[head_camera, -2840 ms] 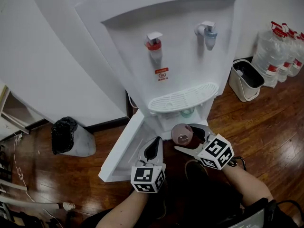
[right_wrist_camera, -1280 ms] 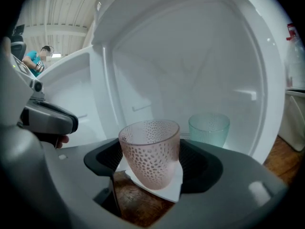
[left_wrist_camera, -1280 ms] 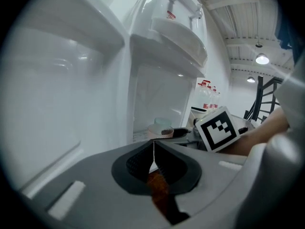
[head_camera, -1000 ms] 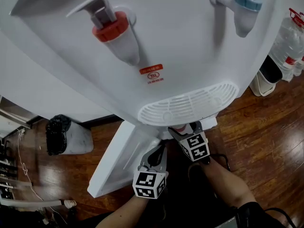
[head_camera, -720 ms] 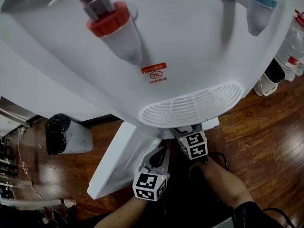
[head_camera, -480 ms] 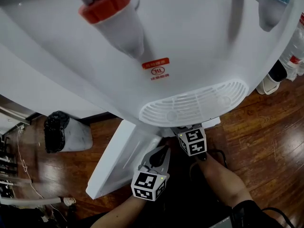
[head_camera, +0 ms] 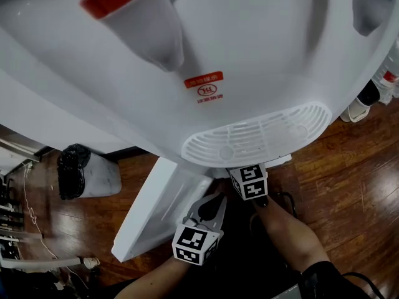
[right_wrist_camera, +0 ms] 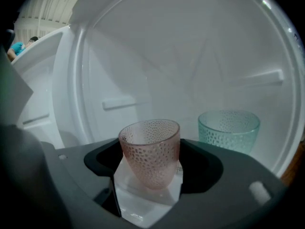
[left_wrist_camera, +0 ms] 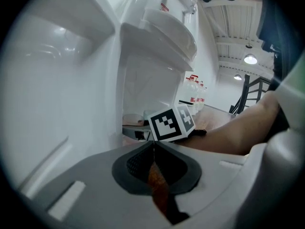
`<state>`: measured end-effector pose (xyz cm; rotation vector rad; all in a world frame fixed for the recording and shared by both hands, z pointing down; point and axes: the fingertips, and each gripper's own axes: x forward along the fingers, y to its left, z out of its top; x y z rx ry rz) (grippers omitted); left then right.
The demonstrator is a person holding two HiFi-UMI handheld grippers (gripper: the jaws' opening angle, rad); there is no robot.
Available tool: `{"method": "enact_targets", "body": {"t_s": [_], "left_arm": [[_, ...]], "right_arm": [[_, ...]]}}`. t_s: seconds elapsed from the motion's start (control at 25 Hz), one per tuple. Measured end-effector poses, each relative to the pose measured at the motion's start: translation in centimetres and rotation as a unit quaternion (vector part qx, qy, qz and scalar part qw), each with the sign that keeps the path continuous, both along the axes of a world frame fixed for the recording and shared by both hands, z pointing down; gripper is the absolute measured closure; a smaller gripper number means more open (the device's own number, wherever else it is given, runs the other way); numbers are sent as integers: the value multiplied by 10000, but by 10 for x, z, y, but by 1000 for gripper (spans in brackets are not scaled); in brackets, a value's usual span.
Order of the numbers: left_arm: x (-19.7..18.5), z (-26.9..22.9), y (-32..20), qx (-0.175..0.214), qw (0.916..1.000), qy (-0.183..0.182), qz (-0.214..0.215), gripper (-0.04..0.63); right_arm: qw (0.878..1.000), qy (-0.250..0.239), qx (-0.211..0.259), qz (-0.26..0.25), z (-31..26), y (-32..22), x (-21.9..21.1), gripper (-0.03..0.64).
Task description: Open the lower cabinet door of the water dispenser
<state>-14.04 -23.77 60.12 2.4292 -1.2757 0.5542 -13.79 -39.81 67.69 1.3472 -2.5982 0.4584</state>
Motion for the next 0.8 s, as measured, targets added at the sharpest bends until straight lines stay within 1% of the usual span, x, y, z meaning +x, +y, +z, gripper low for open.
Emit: {"method": "enact_targets", "body": {"t_s": [0.2,0.32,0.4,0.64,0.8], "left_arm": [[2,2,1,-45,10000,65,-56,612],[-5,3,-1,-172,9990,208,-343,612],[-9,2,-4,-166,9987,212,-441,612],[-12,0,-9,-73,9986,144,-512,612],[-11,0,-9,-84,9983,208,-533,612]], "right_arm": [[10000,-32,-21,13,3,-2,0,250],[10000,-51,6,36,2,-3,0,251],[10000,-34,-31,52,4,-4,1,250],[10000,-25,-55,67,2,-6,1,250],[10000,-53,-20,-53,2,-8,-1,247]]}}
